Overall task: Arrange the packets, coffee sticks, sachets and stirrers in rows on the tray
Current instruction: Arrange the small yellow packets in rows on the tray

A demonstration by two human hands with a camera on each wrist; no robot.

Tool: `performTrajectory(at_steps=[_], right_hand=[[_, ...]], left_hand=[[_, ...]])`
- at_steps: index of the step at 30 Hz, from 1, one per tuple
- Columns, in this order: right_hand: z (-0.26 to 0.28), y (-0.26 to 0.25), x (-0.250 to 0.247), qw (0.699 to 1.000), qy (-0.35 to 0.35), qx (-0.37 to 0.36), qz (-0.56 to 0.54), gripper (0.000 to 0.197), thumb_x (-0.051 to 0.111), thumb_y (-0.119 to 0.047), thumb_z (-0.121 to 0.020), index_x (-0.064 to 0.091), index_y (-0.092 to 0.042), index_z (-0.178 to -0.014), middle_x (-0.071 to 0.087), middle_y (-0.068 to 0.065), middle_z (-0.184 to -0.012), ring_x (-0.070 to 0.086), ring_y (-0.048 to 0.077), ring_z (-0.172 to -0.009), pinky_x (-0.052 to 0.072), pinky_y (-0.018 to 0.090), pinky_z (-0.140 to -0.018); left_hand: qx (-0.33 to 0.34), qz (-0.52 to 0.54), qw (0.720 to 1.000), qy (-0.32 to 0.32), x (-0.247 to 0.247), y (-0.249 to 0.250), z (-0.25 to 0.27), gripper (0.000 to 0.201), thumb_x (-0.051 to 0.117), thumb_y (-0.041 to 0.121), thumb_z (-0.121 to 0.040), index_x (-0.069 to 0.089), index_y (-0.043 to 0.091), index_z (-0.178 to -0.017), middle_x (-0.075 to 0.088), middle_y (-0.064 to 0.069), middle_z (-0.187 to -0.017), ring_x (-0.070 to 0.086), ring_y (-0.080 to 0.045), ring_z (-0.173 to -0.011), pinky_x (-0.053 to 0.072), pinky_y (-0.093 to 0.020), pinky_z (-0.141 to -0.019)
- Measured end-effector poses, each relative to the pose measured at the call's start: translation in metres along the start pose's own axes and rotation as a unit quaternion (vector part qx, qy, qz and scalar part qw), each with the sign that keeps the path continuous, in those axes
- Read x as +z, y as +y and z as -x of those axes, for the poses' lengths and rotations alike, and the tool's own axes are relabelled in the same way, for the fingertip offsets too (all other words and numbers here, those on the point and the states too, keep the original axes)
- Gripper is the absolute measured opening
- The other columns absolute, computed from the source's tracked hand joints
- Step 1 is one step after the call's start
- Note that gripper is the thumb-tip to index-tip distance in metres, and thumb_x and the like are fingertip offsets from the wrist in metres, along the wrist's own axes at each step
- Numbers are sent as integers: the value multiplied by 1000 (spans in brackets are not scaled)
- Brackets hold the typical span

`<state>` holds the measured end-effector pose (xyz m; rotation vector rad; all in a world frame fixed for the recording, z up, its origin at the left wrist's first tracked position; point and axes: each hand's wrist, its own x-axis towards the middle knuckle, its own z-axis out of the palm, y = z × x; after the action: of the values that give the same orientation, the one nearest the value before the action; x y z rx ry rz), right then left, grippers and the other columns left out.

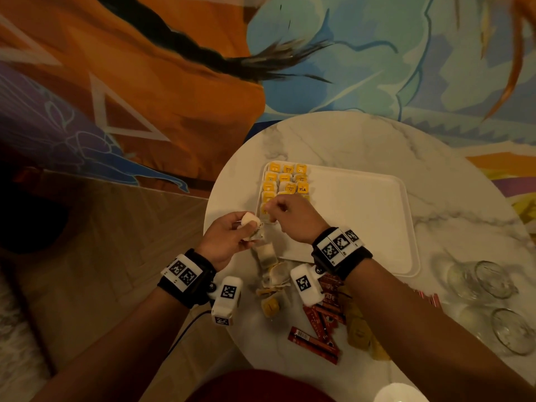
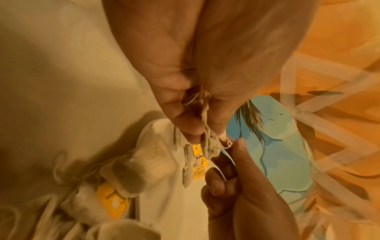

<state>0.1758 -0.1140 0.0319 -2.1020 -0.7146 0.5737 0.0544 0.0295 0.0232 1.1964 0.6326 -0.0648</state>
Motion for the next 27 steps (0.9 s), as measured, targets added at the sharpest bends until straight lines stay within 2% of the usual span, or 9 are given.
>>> performTrajectory(at_steps=[2,4,7,11,14,18,22,25,27], right_hand=[[13,-6,-3,999,-12,2,-42,32,53,-34,-102,70,-18,-80,74,3,-87,54,0,-49,46,25,-59],[24,-9,-5,997,-13,3,-79,30,56,-33,-101,73,-15,-84,73,7,-85,52,3,-48,45,22,-55],[33,-4,-5,993,-12,7,-117,20,62,-27,-98,77,-14,-98,68,-1,-77,51,1,-49,44,18,-52],[38,8,-3,993,1,24,-113,17,62,-22,-98,75,-11,-92,62,-11,-63,49,1,-47,42,15,-52],[40,12,-6,989,16,57,-137,20,59,-20,-100,73,-8,-94,61,-12,-58,51,5,-49,42,15,-54],[43,11,-6,973,-4,86,-214,12,60,-15,-99,70,-11,-93,64,-7,-68,53,9,-52,40,14,-49],[45,9,-4,970,17,76,-232,4,65,-13,-96,66,-10,-93,66,2,-73,53,10,-51,41,16,-48],[47,5,-5,971,5,67,-228,21,57,-22,-101,71,-7,-99,68,1,-81,55,10,-55,42,17,-50],[48,4,-6,966,9,79,-246,31,53,-32,-103,73,-8,-103,71,0,-88,57,11,-58,42,20,-52]], left_hand=[[7,-25,1000,-2,1,-1,-2,21,66,6,-93,66,14,-112,68,-4,-88,63,-14,-73,49,-19,-54],[18,-53,998,-11,2,-2,-4,28,73,8,-88,66,13,-115,69,-4,-86,60,-13,-70,45,-19,-53],[25,-94,995,-29,4,0,-3,38,77,11,-85,65,14,-121,70,-4,-90,63,-10,-71,47,-21,-56],[26,-96,994,-50,10,2,-2,24,62,14,-98,68,12,-121,71,-8,-101,62,-18,-80,49,-23,-59],[2,-69,996,-64,12,1,-3,25,52,14,-103,68,12,-123,67,-10,-109,59,-21,-86,48,-27,-64],[9,-95,992,-79,15,3,-2,26,57,16,-101,67,19,-124,67,-5,-109,61,-17,-91,48,-27,-64],[18,-104,992,-76,18,2,-2,24,62,17,-98,68,16,-121,66,-1,-99,62,-10,-82,46,-26,-61],[16,-97,993,-65,20,1,-4,20,61,19,-99,71,10,-114,68,-2,-95,60,-9,-75,44,-24,-59],[13,-74,996,-52,21,1,-6,15,62,19,-99,73,12,-106,70,-3,-94,60,-11,-75,42,-24,-58]])
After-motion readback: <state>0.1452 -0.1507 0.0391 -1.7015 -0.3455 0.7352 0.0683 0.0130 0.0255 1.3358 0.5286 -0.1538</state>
